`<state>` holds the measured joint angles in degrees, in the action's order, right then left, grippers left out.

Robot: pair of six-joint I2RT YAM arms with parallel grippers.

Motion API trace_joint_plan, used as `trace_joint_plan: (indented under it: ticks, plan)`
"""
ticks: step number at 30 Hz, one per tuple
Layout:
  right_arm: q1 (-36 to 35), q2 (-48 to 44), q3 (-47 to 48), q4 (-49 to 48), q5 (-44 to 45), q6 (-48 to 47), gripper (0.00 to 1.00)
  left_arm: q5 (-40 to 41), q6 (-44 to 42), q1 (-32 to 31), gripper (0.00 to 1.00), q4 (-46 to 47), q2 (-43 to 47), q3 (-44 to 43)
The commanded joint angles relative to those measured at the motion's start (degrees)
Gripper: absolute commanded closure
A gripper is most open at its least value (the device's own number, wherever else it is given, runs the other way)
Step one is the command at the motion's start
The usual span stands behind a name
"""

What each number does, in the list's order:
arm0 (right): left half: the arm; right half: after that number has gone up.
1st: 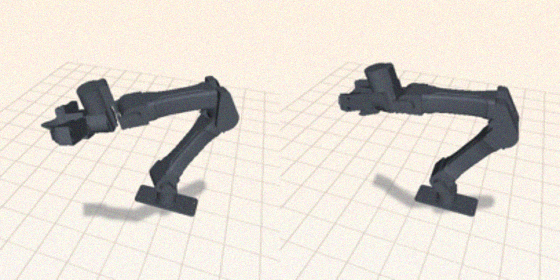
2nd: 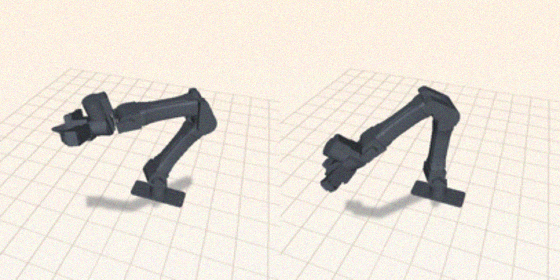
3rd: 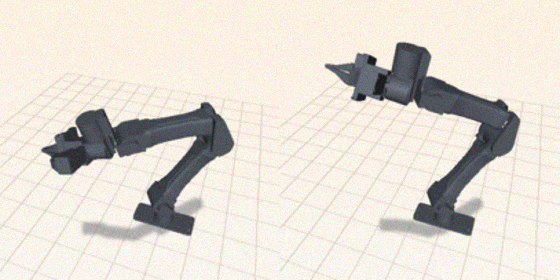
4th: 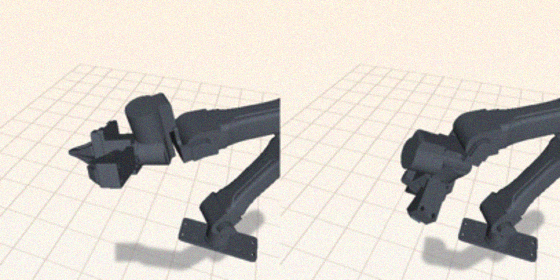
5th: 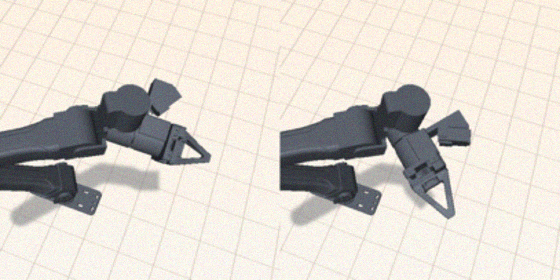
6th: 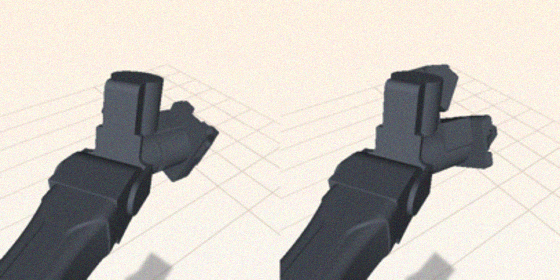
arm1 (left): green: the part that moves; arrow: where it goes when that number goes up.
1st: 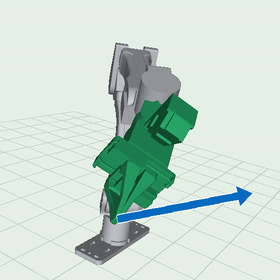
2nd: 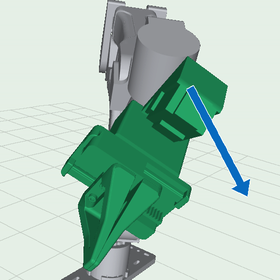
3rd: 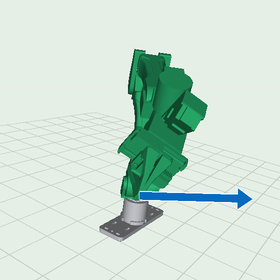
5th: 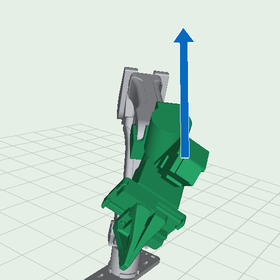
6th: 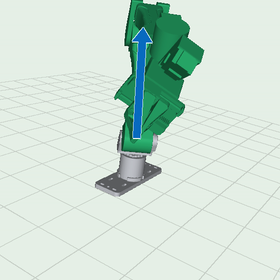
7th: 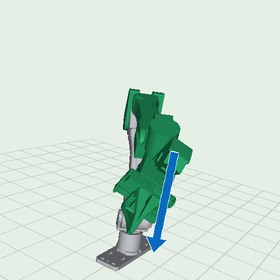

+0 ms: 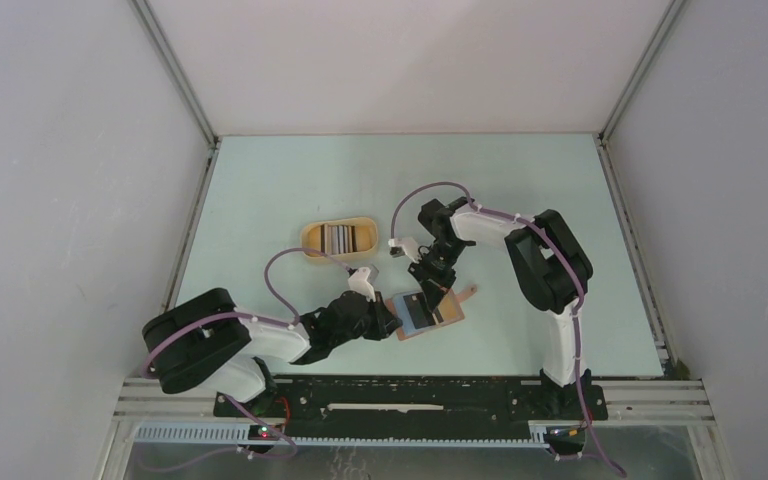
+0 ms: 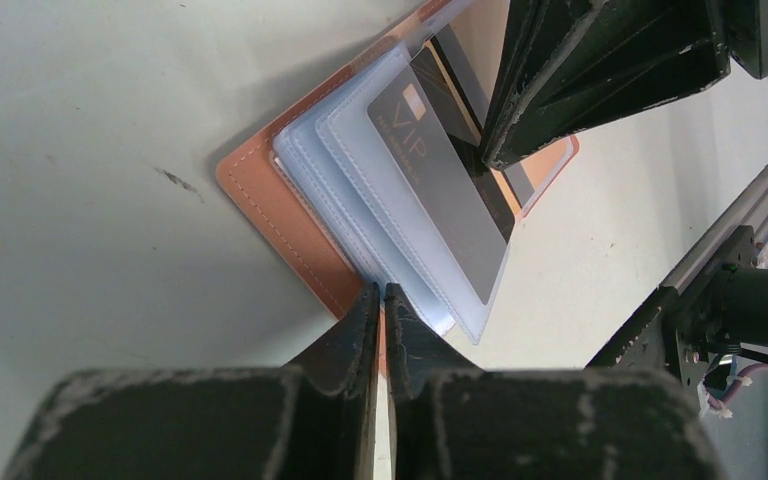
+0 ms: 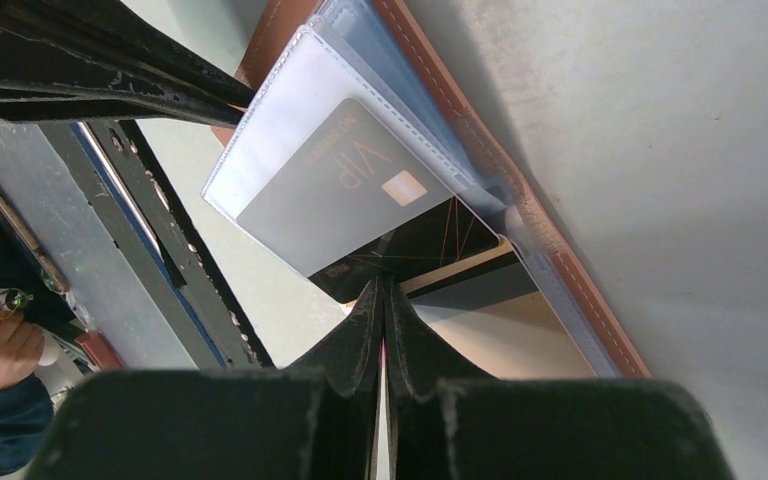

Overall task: Put the credit cards into the card holder
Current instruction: Insert the credit card into the card holder.

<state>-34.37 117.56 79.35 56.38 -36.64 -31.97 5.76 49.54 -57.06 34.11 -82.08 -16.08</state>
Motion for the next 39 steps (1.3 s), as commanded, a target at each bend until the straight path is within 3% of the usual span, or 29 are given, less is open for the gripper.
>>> trace_joint_plan:
  ticks: [1, 23, 30, 39]
  plan:
    - [-0.3, 1.1, 1.9, -0.6, -0.8, 0.2, 0.92, -0.4, -0.6, -0.3, 0.92, 0.3, -0.7, -2.5]
    - [2.0, -3.1, 2.4, -0.5, -5.7, -0.6, 0.9, 0.5, -0.3, -0.3, 0.93, 0.5, 0.0, -1.8]
    - [3.6, -3.9, 1.8, -0.4, -4.7, -0.3, 0.75, 0.4, -0.3, -0.3, 0.94, 0.5, -0.3, -1.8]
    - [3.5, -1.4, 1.7, 0.1, -4.8, 0.7, 0.65, 0.2, -0.5, -0.3, 0.94, 0.6, -0.4, -2.0]
